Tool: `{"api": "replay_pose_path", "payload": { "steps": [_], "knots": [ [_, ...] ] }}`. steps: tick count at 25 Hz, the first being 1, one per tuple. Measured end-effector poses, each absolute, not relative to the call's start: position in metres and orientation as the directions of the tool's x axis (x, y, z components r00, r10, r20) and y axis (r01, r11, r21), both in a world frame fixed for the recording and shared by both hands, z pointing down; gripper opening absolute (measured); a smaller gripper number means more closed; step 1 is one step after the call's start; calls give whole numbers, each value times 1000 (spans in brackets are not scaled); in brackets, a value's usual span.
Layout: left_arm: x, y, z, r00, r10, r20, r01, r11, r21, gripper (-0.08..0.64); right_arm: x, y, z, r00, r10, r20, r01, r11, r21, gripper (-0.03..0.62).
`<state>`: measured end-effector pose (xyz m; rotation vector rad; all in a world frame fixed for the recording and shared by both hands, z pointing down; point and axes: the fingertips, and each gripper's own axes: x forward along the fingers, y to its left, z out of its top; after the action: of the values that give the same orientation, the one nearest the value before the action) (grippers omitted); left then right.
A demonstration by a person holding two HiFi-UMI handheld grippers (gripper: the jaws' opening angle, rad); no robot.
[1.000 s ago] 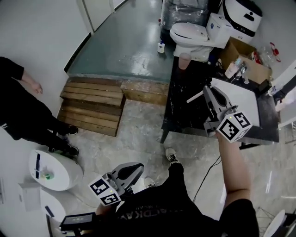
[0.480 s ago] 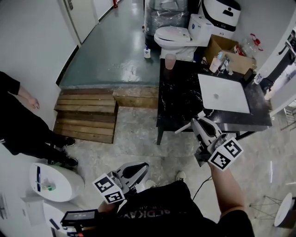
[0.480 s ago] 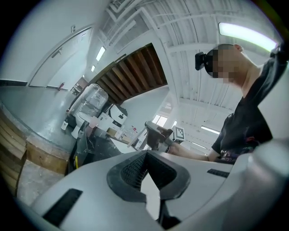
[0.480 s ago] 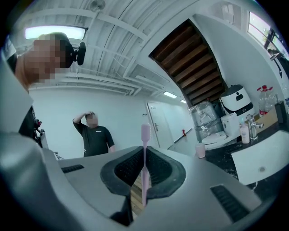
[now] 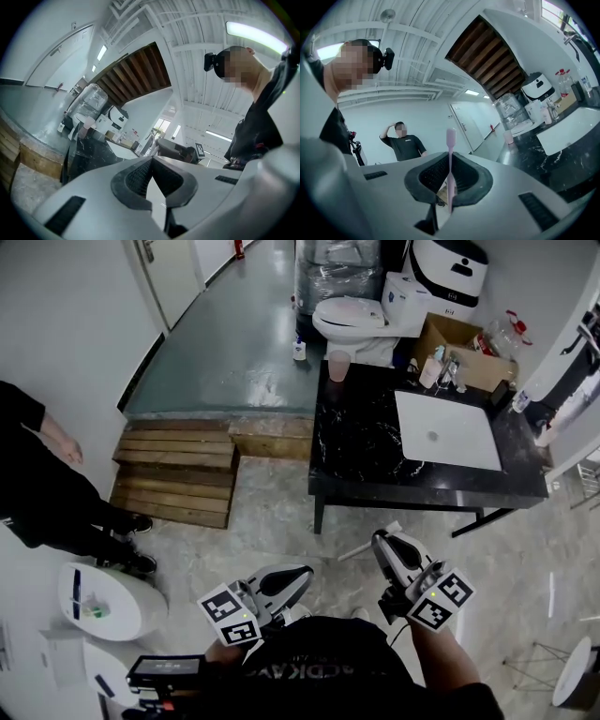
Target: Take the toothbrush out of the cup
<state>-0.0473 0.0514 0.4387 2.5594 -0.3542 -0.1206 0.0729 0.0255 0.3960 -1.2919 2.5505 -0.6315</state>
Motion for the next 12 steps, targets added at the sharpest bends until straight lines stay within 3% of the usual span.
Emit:
{"api": "replay_pose_path", "payload": {
  "steps": [12],
  "knots": [
    [10, 87, 435, 950, -312, 7, -267, -802, 533, 8, 96, 89, 410, -653, -757, -7, -630, 549, -550, 25]
  ]
}}
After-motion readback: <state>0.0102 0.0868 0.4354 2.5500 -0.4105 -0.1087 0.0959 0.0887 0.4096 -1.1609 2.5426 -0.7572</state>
